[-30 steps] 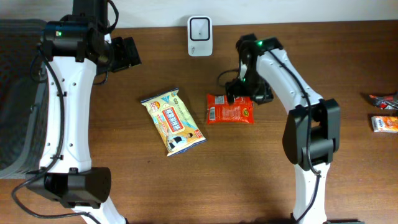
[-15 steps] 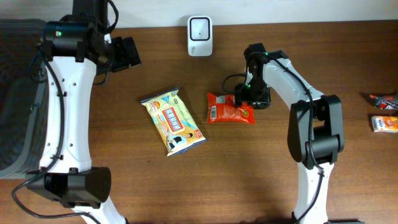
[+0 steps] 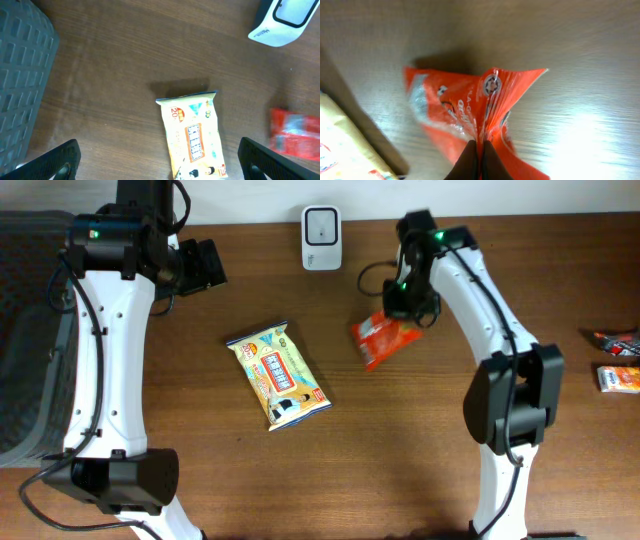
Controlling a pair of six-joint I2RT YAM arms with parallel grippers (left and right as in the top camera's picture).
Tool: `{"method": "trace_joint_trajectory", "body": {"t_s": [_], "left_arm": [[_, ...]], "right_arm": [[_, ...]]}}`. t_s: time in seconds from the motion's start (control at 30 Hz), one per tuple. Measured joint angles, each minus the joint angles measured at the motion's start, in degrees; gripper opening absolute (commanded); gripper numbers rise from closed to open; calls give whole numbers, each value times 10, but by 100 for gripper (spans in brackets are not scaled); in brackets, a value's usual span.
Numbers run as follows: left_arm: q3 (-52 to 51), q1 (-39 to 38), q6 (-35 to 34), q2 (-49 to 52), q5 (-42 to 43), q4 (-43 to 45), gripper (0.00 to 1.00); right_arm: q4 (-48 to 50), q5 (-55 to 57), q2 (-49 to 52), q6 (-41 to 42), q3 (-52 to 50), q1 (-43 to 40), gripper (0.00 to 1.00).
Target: Scan the item barcode
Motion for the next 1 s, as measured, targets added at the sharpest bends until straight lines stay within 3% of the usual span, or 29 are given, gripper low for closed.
{"method": "trace_joint_trajectory", "body": {"t_s": [0.13, 0.37, 0.5, 0.57, 0.63, 0.67, 0.7, 0.73, 0.87, 1.0], "left_arm": [[0, 0, 0, 0, 0, 0, 99], [0, 0, 0, 0, 0, 0, 99], [0, 0, 0, 0, 0, 0, 99], [0, 0, 0, 0, 0, 0, 99], [0, 0, 0, 0, 0, 0, 99], [0, 0, 0, 0, 0, 0, 99], [0, 0, 0, 0, 0, 0, 99], [0, 0, 0, 0, 0, 0, 99], [0, 0, 0, 0, 0, 0, 99], [0, 0, 0, 0, 0, 0, 99]], "right_arm": [[-91, 184, -17, -1, 90, 3, 4], [-92, 374, -19, 29, 18, 5, 4], [-45, 405, -19, 60, -58, 3, 4], [-42, 398, -19, 65, -73, 10, 13], [-42, 363, -19, 71, -73, 26, 11], [-41, 330, -19, 72, -73, 43, 23], [-37, 289, -19, 74, -74, 63, 73], [-33, 256, -19, 81, -75, 85, 95], [-8, 149, -19, 89, -76, 143, 99], [-28, 120, -19, 89, -51, 116, 99]]}}
